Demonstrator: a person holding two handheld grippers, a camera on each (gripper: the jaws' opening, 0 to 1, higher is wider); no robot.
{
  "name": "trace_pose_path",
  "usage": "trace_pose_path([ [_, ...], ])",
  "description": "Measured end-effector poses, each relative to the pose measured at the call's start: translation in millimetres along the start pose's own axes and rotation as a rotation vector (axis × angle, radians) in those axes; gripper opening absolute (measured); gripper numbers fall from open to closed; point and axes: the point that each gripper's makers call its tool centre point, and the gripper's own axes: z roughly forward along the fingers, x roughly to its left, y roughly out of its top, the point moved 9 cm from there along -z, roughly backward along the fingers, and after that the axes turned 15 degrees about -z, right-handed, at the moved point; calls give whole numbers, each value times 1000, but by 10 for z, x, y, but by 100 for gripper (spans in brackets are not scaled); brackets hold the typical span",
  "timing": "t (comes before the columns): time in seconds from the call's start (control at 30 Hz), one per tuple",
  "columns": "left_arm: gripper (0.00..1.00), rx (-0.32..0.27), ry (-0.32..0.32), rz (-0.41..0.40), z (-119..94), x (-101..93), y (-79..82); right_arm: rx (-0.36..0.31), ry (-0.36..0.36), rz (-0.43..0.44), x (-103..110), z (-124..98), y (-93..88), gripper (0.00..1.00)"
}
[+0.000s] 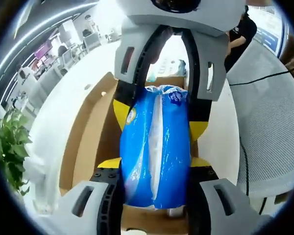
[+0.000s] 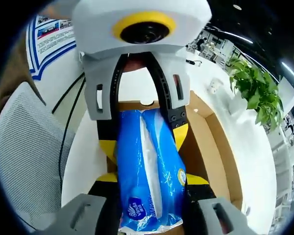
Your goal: Operate the shoe box by opening the lid, removing the specified soft item, and placing it in the target area until the item is outside and the box remains undamaged.
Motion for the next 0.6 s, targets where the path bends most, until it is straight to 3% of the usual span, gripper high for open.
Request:
trace_pose_path([
  [0.6,47,-17,-49,119,173,-334,510,47,-87,82,260,-512,-353,44],
])
